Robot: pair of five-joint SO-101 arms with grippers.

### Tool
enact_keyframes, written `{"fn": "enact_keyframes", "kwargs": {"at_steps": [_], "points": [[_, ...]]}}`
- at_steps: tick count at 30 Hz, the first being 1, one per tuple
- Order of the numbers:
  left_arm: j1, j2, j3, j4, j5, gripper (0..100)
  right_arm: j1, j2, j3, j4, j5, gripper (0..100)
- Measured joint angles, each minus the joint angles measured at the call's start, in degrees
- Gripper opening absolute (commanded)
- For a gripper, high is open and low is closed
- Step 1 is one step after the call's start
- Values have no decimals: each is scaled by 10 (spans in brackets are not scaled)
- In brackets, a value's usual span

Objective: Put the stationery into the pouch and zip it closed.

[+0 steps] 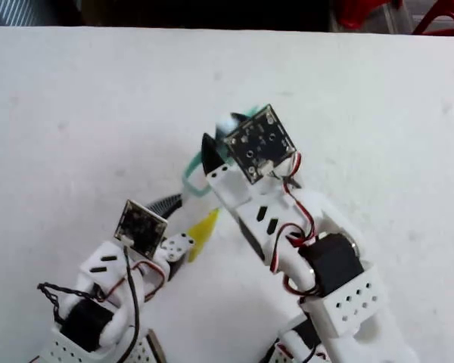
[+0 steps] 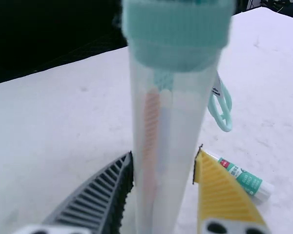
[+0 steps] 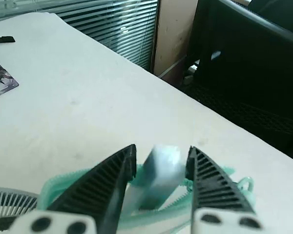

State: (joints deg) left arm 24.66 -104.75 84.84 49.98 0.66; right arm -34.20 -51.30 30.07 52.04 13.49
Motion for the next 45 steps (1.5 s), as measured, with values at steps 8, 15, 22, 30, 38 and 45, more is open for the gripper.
{"fn": "enact_keyframes", "kwargs": {"at_steps": [8, 15, 22, 30, 38, 45], "points": [[4, 1, 0, 0, 0, 199, 1, 12, -79, 68, 1, 163], [3, 1, 0, 0, 0, 199, 33, 12, -132, 94, 1, 163], [3, 1, 0, 0, 0, 199, 114, -2, -135, 109, 1, 163], [3, 1, 0, 0, 0, 199, 265, -117, -164, 146, 3, 162], [3, 1, 0, 0, 0, 199, 344, -115, 21, 161, 16, 162], [-20, 4, 0, -7, 0, 186, 344, -116, 192, 158, 140, 162]]}}
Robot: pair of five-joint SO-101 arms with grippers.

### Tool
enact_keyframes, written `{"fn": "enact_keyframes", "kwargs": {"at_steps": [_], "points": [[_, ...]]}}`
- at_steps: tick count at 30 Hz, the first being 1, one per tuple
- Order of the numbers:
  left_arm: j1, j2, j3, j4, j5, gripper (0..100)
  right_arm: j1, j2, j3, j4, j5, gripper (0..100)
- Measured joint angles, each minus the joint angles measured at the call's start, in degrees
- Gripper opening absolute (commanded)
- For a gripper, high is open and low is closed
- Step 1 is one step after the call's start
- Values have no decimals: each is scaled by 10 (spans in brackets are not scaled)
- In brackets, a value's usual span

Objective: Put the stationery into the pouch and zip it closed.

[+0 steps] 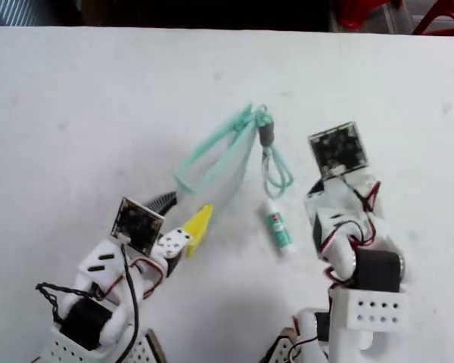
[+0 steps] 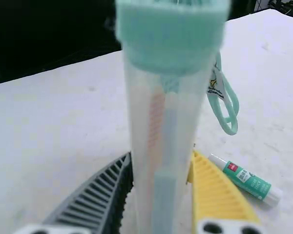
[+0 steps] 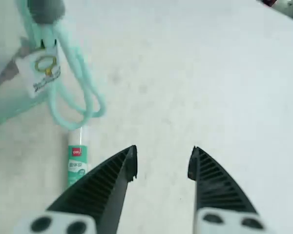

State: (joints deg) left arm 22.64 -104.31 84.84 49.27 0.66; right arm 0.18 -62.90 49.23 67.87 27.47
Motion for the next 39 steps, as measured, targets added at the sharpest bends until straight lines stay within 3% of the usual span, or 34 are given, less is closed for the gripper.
{"fn": "enact_keyframes", "kwargs": {"at_steps": [11, 23, 28, 33, 39], "points": [[3, -6, 22, -31, 0, 177, -144, 20, 88, -8, -23, 166], [3, -6, 25, -32, 0, 177, -147, 353, 69, -126, -28, 163], [3, -6, 25, -32, 0, 177, -152, 394, 67, -130, -28, 152], [3, -6, 25, -32, 0, 177, -151, 408, 82, -168, -27, 9], [3, -6, 25, -32, 0, 177, -149, 411, 91, -192, -28, 18]]}}
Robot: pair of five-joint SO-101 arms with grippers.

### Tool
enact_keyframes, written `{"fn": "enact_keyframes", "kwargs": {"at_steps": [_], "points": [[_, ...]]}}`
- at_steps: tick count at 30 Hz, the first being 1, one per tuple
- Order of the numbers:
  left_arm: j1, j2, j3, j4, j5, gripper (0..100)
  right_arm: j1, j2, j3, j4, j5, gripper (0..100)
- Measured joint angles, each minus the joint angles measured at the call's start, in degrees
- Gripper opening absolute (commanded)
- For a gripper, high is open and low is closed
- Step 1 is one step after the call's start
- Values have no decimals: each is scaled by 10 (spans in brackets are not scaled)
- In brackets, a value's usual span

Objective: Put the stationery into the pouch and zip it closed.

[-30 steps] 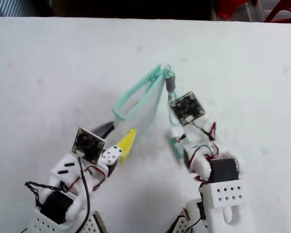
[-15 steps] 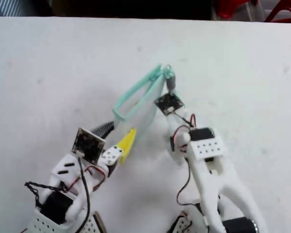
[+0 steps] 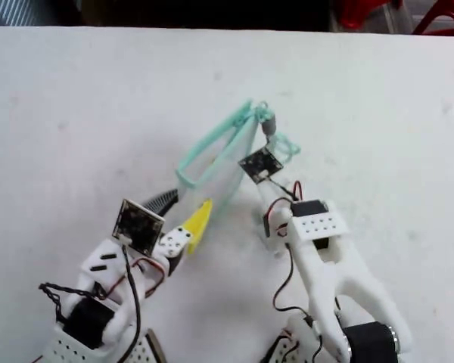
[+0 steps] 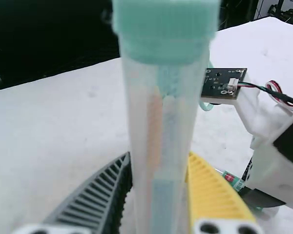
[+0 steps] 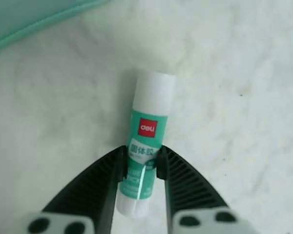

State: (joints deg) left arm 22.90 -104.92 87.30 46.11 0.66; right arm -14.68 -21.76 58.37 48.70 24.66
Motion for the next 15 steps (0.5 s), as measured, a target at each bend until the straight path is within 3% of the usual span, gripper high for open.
{"fn": "enact_keyframes", "kwargs": {"at_steps": [5, 15], "points": [[0, 0, 0, 0, 0, 177, 21, -1, -2, 13, 2, 17], [0, 0, 0, 0, 0, 177, 117, -2, -2, 26, 91, 17]]}}
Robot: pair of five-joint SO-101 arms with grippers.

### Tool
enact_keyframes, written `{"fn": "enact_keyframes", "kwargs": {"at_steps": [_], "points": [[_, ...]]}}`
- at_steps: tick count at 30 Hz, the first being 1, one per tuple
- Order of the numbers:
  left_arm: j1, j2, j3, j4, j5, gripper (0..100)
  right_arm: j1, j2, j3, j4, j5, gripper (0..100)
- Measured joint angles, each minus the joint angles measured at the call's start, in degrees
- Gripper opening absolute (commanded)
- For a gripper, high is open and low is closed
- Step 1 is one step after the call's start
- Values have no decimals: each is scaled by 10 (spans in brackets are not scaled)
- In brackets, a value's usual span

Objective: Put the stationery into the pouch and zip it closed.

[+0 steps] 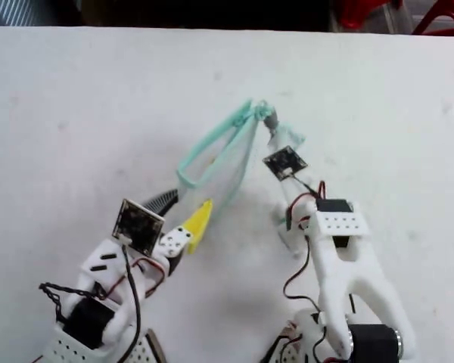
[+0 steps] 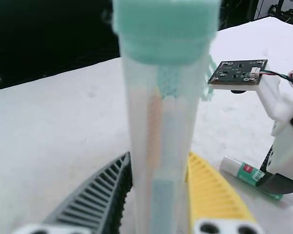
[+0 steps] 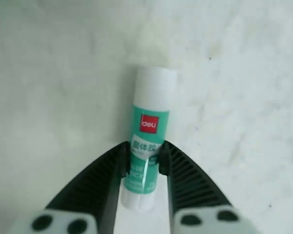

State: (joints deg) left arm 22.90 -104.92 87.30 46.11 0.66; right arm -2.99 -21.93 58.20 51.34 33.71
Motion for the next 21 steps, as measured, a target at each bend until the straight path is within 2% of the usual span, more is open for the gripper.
{"fn": "enact_keyframes", "kwargs": {"at_steps": [5, 16, 21], "points": [[0, 0, 0, 0, 0, 177, 4, -4, 0, 22, 66, 17], [0, 0, 0, 0, 0, 177, 18, -11, -4, 102, 263, 17], [0, 0, 0, 0, 0, 177, 86, -114, 6, 147, 341, 17]]}}
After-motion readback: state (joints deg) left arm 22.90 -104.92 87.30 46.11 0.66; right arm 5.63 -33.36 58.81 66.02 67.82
